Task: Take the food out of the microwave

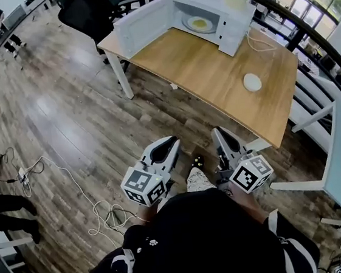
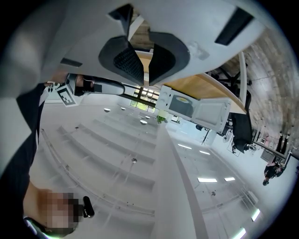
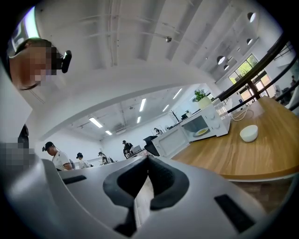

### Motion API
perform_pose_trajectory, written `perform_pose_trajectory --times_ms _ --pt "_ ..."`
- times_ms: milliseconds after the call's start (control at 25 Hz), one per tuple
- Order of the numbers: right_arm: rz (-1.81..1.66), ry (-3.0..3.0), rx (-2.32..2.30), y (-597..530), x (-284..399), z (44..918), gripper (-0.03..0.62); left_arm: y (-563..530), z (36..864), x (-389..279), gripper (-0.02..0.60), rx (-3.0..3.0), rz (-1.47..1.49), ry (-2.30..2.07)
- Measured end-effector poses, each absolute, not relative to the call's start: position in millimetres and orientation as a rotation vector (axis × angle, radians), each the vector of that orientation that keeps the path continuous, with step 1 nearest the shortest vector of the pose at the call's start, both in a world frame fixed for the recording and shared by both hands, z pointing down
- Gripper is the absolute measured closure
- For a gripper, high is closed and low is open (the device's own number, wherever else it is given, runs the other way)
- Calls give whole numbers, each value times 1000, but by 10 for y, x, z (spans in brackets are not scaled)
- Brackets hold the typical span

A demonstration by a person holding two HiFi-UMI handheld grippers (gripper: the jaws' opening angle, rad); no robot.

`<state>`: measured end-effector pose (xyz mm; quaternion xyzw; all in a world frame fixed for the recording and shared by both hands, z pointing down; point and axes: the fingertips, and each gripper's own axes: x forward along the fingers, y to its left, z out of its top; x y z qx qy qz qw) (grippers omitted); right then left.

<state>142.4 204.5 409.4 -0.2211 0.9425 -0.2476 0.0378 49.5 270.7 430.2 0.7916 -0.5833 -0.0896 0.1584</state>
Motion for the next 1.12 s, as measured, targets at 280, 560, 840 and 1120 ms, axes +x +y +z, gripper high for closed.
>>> perform_pose_trajectory --times_ms 280,560,840,1120 --pt "-802 2897 -589 1547 1042 4097 592 2292 4270 130 541 2215 -241 -1755" --pt "-790 2926 -550 967 873 4050 592 1756 4255 -12 541 2186 -273 -1779" --pt "-831 2901 -552 466 894 4096 592 1266 4243 -6 541 2184 -248 -1771" --pt "-861 2871 -581 4 1001 4124 592 765 4220 61 541 2208 -216 -1755"
